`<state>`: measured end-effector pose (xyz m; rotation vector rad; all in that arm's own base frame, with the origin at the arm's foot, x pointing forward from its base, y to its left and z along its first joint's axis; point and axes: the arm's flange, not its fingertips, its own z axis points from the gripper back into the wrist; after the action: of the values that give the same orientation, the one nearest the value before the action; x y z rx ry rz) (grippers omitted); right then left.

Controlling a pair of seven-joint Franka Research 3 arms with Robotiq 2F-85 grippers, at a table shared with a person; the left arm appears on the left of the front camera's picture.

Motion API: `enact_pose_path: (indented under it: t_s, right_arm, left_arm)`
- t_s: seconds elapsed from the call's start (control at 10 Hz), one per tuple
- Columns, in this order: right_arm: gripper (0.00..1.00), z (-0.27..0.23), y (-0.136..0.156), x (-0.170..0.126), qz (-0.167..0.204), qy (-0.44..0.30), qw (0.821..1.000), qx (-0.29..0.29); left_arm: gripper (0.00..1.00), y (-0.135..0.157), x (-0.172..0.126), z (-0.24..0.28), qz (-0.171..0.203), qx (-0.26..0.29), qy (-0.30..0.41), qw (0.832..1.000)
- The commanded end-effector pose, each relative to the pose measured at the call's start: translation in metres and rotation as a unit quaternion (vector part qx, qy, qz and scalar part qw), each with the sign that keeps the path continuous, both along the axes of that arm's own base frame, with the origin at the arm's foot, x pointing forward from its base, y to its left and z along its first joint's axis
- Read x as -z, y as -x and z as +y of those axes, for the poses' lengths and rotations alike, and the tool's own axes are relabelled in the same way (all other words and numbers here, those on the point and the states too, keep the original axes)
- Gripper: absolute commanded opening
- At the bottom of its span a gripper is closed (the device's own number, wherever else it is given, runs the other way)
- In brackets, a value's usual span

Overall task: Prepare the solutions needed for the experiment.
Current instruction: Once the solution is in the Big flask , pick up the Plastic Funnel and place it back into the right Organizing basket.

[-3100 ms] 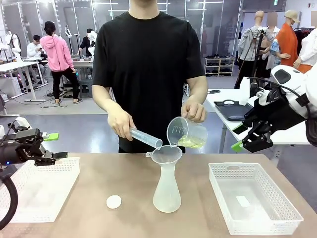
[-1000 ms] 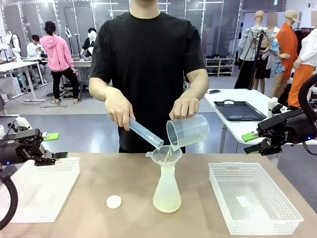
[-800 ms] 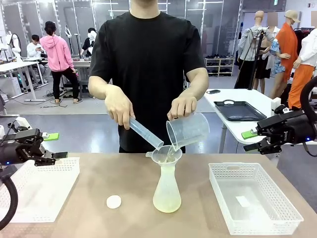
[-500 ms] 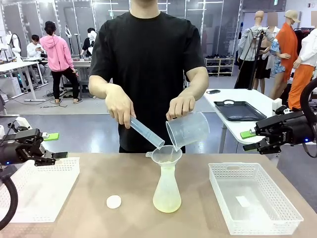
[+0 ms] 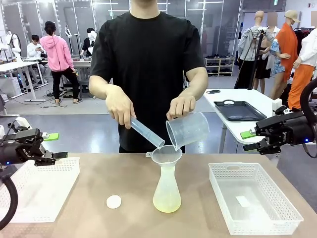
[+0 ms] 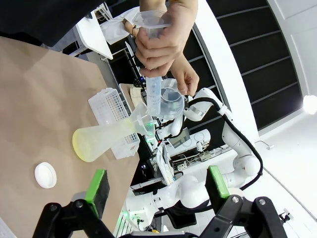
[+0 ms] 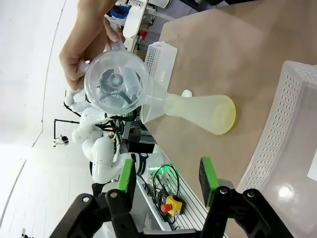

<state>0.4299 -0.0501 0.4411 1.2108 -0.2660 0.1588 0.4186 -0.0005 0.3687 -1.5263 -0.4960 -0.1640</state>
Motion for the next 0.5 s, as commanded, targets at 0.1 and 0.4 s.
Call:
enact_pose_path:
  t_s: [0.1,0.4]
  right_arm:
    - [0.66,-0.0008,0.0001,-0.002,-0.001,-0.002,1.0,-0.004]
    - [0.66,-0.0008,0.0001,-0.002,-0.001,-0.002,1.0,-0.004]
  left_arm:
    - [1.0,-0.0003,-0.0002,-0.0006,-0.001,0.001,-0.006,1.0]
    - [1.0,-0.0003,-0.0002,-0.0006,-0.001,0.001,-0.006,1.0]
